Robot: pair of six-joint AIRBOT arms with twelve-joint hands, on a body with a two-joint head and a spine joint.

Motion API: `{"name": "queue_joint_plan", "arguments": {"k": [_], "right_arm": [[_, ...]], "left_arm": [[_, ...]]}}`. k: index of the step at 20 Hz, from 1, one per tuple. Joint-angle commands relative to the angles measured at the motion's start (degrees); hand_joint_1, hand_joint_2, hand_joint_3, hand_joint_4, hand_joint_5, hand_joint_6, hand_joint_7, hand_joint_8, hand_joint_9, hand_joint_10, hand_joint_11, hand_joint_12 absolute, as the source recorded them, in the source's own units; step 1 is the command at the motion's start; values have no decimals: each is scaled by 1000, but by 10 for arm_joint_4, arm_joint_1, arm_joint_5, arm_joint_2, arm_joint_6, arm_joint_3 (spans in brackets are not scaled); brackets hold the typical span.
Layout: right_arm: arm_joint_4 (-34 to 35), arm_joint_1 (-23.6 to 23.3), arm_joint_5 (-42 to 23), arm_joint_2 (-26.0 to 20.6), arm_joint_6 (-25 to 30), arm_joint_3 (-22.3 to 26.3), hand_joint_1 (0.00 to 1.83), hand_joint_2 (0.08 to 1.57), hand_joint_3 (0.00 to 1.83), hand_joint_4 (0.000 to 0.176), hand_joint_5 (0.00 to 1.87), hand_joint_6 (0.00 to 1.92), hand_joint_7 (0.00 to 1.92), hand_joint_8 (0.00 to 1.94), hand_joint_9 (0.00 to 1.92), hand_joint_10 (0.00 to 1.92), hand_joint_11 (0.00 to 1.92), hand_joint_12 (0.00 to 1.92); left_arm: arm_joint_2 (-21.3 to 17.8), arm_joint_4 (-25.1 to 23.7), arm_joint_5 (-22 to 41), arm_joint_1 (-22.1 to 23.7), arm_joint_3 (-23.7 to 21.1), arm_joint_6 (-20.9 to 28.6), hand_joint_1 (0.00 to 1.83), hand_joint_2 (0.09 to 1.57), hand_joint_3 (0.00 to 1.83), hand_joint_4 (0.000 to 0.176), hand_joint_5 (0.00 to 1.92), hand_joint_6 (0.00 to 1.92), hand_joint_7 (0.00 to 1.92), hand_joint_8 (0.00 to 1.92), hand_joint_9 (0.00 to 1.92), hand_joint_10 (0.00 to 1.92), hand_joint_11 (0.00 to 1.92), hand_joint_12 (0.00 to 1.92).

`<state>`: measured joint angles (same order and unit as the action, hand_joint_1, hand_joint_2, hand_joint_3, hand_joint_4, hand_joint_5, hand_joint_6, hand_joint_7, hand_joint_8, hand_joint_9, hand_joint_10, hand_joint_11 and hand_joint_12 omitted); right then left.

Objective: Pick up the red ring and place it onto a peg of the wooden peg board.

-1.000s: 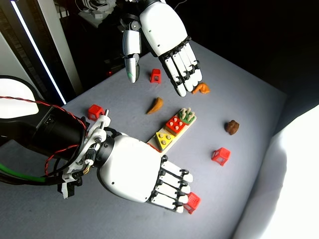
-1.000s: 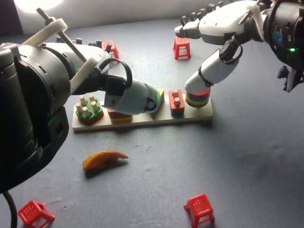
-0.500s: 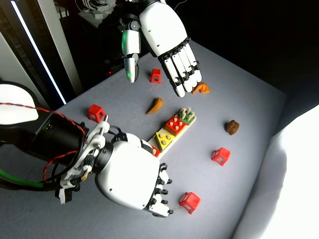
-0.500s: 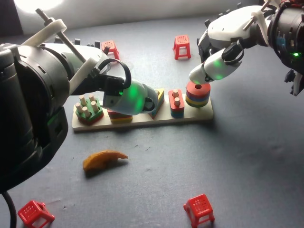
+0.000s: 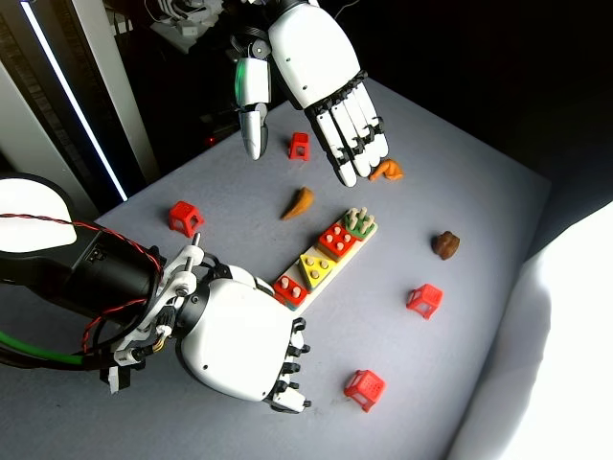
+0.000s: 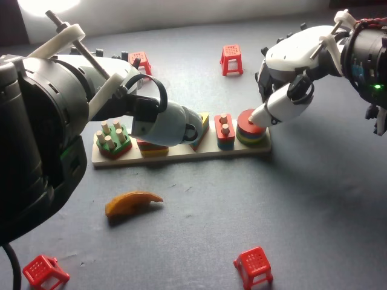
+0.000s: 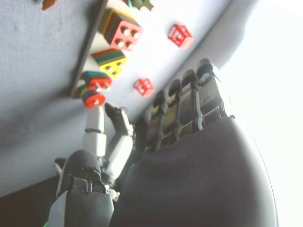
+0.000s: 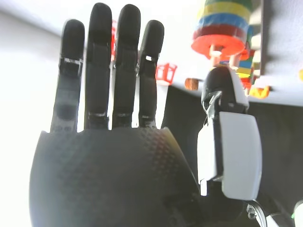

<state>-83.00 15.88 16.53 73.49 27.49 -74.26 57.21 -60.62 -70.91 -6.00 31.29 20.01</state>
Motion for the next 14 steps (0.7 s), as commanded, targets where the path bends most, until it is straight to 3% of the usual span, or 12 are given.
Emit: {"name": "queue_joint_plan", "arguments": {"k": [1, 3, 6, 7, 8, 10, 12, 13, 14], "right_arm": [[-13, -7, 1, -7, 0, 1, 570, 1121, 1, 0, 608, 697, 885, 2, 835, 11, 316, 1138], [-13, -15, 1, -15, 1, 9, 657, 1113, 0, 0, 584, 792, 886, 2, 831, 7, 303, 1152], [-14, -28, 9, -61, -4, 62, 664, 1112, 0, 0, 581, 800, 884, 1, 831, 6, 304, 1151], [-13, -29, 17, -112, -3, 119, 65, 1083, 0, 0, 529, 357, 700, 0, 637, 0, 125, 1177], [-13, -29, 19, -130, -3, 135, 26, 1070, 0, 0, 582, 191, 682, 0, 610, 1, 94, 1175], [-13, -28, 27, -165, -4, 175, 18, 1084, 1, 0, 623, 98, 680, 0, 607, 2, 90, 1161], [-13, -27, 40, -209, -9, 225, 172, 1165, 5, 0, 706, 69, 741, 11, 679, 19, 177, 1091], [-13, -27, 47, -225, -11, 241, 252, 1191, 0, 0, 803, 181, 884, 214, 761, 357, 266, 1261], [-13, -28, 53, -250, -23, 268, 260, 1176, 0, 0, 659, 1196, 763, 1303, 701, 1335, 444, 1605]], "left_arm": [[-2, -50, 1, 4, 1, 0, 0, 1146, 0, 0, 58, 7, 51, 9, 26, 5, 10, 5], [-2, -50, 1, 4, 1, 0, 0, 1141, 0, 0, 53, 3, 44, 4, 27, 3, 16, 9], [-2, -50, 1, 6, 3, 0, 0, 1139, 0, 0, 50, 1, 41, 2, 24, 2, 13, 8], [-2, -53, 1, 7, 7, 0, 0, 1146, 1, 0, 57, 3, 53, 6, 27, 2, 4, 5], [-2, -57, 1, 7, 8, 0, 0, 1147, 1, 0, 60, 4, 55, 5, 28, 2, 7, 6], [-1, -59, 1, 8, 8, -1, 0, 1143, 0, 0, 55, 1, 48, 2, 20, 0, 1, 4], [-1, -59, 1, 8, 9, -1, 0, 1136, 0, 0, 59, 3, 42, 0, 23, 4, 17, 9], [-1, -59, 1, 8, 9, -2, 0, 1137, 0, 0, 54, 0, 51, 4, 24, 4, 5, 4], [-1, -59, 1, 9, 8, -3, 0, 1137, 0, 0, 72, 7, 70, 11, 41, 10, 13, 8]]}}
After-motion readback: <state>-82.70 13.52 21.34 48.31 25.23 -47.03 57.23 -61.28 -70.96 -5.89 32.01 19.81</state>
